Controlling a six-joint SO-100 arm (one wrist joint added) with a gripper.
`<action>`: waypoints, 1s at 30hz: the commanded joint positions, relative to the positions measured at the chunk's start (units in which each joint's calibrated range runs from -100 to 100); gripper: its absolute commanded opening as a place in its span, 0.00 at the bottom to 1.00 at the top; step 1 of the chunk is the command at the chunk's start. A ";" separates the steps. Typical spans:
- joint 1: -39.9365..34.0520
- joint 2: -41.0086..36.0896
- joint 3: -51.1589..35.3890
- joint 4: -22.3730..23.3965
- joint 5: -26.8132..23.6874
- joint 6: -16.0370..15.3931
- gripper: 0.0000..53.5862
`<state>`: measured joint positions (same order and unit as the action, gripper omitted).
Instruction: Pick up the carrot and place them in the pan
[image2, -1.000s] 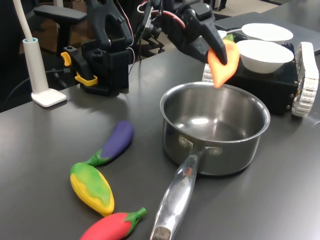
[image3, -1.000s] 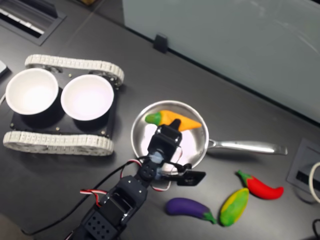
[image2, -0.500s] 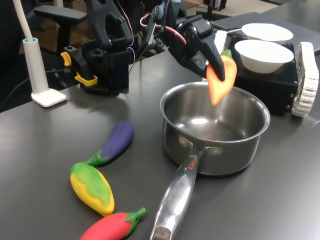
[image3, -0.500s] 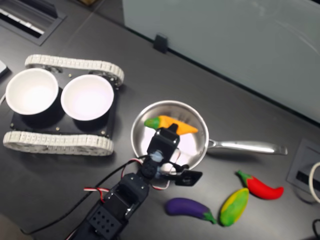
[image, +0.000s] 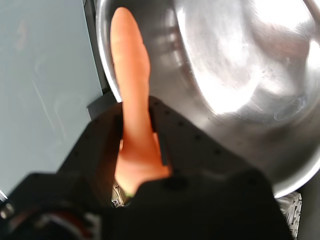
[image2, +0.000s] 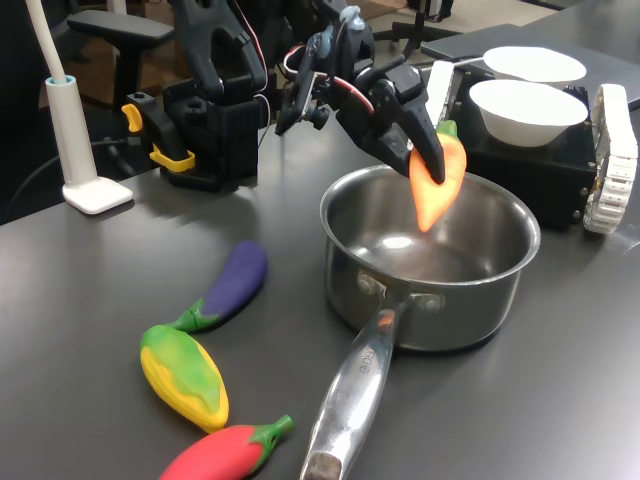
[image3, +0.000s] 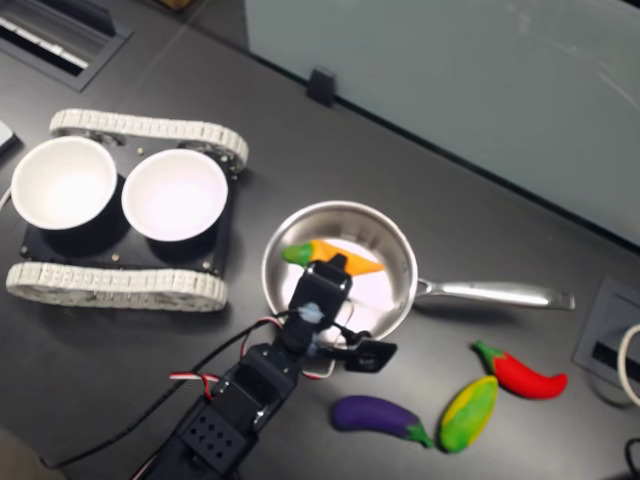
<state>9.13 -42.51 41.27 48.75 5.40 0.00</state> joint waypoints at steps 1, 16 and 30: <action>-0.64 -2.83 -1.15 -2.39 1.56 0.59 0.24; -3.40 -3.59 -0.06 0.17 2.10 0.25 0.62; -2.25 -8.48 0.31 1.87 1.12 0.34 0.80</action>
<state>6.71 -46.97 42.17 50.19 7.06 0.00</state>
